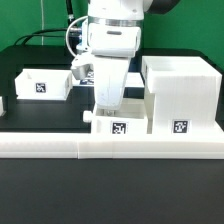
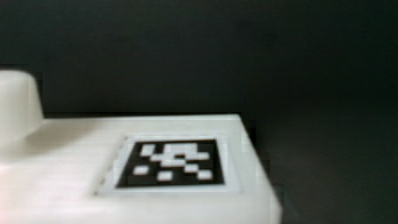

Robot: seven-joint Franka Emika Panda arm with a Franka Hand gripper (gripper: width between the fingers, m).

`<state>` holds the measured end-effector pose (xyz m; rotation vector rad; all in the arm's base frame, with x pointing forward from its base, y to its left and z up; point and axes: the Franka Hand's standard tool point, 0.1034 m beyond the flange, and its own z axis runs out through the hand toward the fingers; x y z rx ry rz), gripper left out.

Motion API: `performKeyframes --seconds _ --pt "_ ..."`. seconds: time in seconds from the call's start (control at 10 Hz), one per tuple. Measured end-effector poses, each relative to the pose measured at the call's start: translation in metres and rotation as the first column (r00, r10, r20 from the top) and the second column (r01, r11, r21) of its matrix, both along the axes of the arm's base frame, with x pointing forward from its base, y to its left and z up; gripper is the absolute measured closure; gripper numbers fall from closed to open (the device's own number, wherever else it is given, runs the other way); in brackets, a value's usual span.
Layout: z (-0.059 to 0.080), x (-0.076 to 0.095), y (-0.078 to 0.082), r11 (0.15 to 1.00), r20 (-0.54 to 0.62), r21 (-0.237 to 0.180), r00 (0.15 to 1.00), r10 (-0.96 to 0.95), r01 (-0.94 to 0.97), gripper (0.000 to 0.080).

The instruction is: Assemble drawer

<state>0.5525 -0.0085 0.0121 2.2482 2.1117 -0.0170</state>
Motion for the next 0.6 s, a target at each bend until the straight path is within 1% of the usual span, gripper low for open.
performKeyframes --seconds 0.1,0.3,0.6 --pt "-0.0005 -0.0001 0.0028 1.000 -0.009 -0.006 1.000 0.019 -0.019 0.0757" --pt "-0.0002 -0.0002 0.0021 1.000 -0.016 -0.013 1.000 0.021 -0.022 0.0757" --pt "-0.0002 -0.0001 0.0007 1.000 -0.016 -0.013 1.000 0.018 -0.018 0.0757"
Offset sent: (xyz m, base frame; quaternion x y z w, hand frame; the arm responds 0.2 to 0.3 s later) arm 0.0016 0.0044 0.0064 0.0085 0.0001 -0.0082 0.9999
